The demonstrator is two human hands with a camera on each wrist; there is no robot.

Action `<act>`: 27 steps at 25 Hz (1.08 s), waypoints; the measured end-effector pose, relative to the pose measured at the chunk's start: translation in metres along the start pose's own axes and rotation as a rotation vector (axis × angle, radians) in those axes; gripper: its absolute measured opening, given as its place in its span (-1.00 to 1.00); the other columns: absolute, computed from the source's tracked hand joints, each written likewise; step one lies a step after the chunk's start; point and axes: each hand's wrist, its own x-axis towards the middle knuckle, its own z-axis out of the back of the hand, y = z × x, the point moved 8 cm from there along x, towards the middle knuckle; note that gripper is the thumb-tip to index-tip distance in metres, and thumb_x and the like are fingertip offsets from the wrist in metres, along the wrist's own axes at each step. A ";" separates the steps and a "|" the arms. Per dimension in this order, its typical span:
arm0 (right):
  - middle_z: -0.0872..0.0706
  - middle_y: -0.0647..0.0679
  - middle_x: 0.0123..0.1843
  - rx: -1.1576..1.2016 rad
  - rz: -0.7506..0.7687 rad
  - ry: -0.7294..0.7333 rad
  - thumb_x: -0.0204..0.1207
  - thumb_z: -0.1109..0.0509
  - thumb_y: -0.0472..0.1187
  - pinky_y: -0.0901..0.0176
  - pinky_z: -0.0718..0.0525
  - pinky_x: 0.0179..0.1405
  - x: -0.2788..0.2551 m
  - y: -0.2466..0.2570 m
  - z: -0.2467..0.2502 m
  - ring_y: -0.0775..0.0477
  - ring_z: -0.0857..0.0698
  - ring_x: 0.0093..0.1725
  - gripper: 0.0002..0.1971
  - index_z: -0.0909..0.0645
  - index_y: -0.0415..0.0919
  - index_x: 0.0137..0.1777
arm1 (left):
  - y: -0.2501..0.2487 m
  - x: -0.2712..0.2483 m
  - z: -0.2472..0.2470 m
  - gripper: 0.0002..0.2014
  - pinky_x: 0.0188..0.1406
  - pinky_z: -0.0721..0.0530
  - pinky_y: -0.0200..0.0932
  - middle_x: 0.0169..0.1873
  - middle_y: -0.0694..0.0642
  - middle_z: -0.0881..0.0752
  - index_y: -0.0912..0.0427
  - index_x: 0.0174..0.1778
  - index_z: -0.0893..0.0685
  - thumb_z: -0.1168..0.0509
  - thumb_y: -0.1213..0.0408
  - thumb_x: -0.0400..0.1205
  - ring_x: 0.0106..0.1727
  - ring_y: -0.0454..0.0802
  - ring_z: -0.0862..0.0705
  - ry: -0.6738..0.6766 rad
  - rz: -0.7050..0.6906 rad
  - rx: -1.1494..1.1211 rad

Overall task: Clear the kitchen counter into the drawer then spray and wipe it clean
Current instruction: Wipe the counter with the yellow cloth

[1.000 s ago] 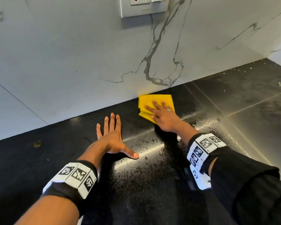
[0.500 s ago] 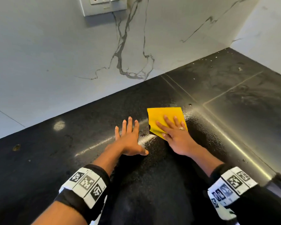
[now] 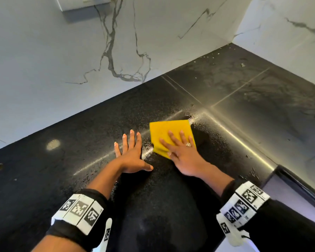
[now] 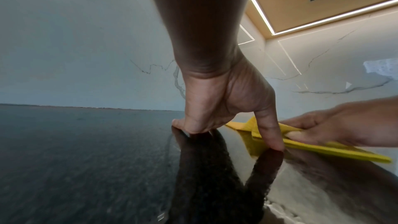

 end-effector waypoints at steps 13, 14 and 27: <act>0.29 0.20 0.74 0.059 0.031 -0.075 0.60 0.28 0.26 -0.11 0.39 0.67 -0.145 -0.055 -0.034 -0.12 0.41 0.70 -0.42 0.12 0.40 0.65 | -0.083 -0.044 -0.055 0.22 0.57 0.42 0.37 0.57 0.11 0.59 -0.01 0.66 0.45 -0.39 -0.31 0.46 0.60 0.14 0.56 0.058 -0.118 0.123; 0.29 0.23 0.74 0.037 0.073 -0.060 0.65 0.25 0.24 -0.06 0.40 0.67 -0.164 -0.052 -0.040 -0.06 0.43 0.70 -0.45 0.10 0.43 0.66 | -0.089 -0.043 -0.056 0.22 0.57 0.41 0.37 0.58 0.11 0.59 -0.01 0.66 0.44 -0.39 -0.30 0.46 0.60 0.14 0.55 0.049 -0.127 0.124; 0.31 0.13 0.75 0.006 0.162 0.120 0.80 0.00 0.04 -0.20 0.25 0.70 0.009 -0.141 0.048 -0.20 0.35 0.71 -0.47 0.08 0.32 0.69 | -0.090 0.075 0.048 0.25 0.63 0.22 0.35 0.67 0.11 0.41 -0.03 0.71 0.30 -0.46 -0.33 0.38 0.69 0.16 0.34 -0.096 0.119 -0.070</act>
